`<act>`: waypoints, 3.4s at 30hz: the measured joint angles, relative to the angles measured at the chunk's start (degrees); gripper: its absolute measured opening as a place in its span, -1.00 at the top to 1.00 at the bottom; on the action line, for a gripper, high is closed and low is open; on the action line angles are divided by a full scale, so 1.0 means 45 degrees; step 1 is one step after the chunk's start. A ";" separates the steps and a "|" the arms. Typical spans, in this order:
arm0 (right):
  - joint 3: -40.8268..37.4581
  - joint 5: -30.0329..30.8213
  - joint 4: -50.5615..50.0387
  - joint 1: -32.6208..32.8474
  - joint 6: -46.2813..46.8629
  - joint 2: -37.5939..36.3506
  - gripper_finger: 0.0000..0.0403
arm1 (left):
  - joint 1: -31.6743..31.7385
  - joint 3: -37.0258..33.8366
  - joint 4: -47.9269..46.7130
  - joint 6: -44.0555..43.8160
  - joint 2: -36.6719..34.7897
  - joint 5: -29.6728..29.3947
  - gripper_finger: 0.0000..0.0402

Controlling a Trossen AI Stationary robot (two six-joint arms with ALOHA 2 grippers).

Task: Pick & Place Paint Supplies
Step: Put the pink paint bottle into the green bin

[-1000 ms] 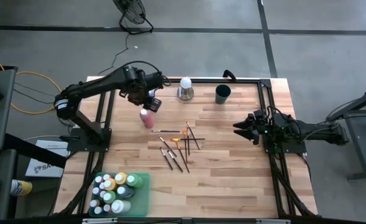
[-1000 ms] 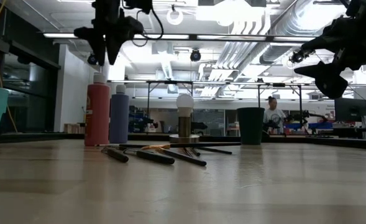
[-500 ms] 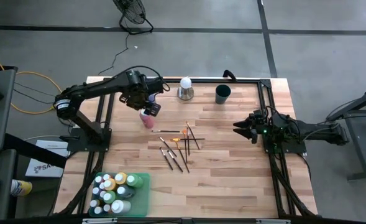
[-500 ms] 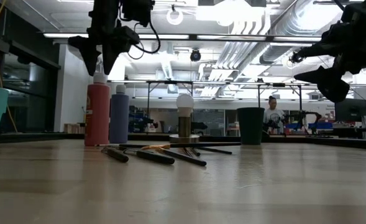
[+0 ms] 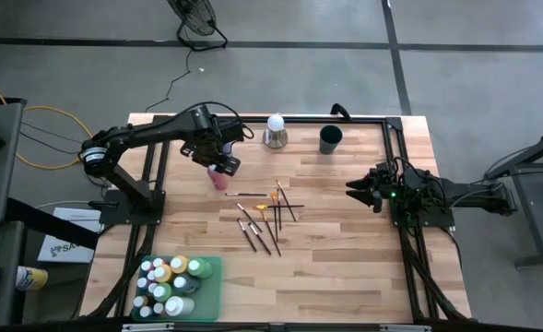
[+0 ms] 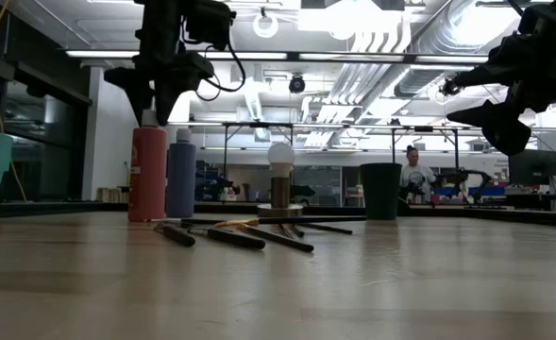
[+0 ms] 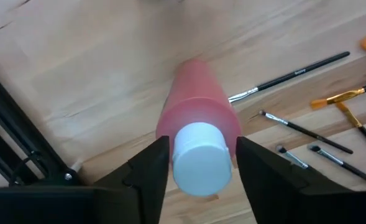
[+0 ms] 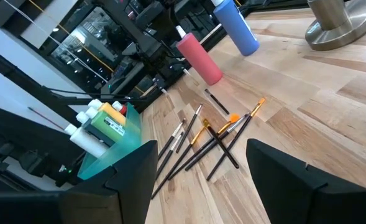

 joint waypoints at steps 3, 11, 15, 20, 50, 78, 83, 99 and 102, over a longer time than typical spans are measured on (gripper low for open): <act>0.0000 0.0000 0.0000 0.0000 0.0000 0.0000 -0.19 | 0.0000 -0.0001 -0.0021 0.0221 -0.0002 0.0156 0.22; 0.0000 0.0047 -0.0005 0.0000 0.0000 0.0000 -0.19 | 0.0000 0.0002 -0.0062 0.0359 -0.0002 0.0271 0.42; 0.0000 0.0046 -0.0053 0.0000 -0.0012 0.0000 -0.19 | 0.0000 0.0002 -0.0072 0.0689 -0.0002 0.0274 0.42; 0.0000 0.0028 -0.0280 0.0005 -0.0044 0.0000 -0.19 | -0.0005 0.0242 -0.0156 0.1312 0.0003 0.0552 0.42; 0.0000 -0.0005 -0.0481 0.0003 -0.0049 0.0005 -0.19 | -0.5565 0.5048 -0.2719 0.4431 -0.0033 0.0593 0.42; 0.0000 -0.0010 -0.0481 0.0005 -0.0053 0.0005 -0.19 | -1.3184 0.5039 -0.1256 0.6521 0.1101 0.0317 0.42; 0.0000 -0.0005 -0.0481 0.0002 -0.0050 0.0005 -0.19 | -1.3747 0.5039 -0.0814 0.7395 0.1096 0.0391 0.42; 0.0000 -0.0005 -0.0481 0.0005 -0.0051 0.0005 -0.19 | -1.5099 0.5037 -0.1129 0.7559 0.2182 0.0564 0.42; 0.0000 -0.0005 -0.0481 0.0001 -0.0053 0.0005 -0.19 | -1.5094 0.5029 -0.1167 0.7570 0.2439 0.0479 0.42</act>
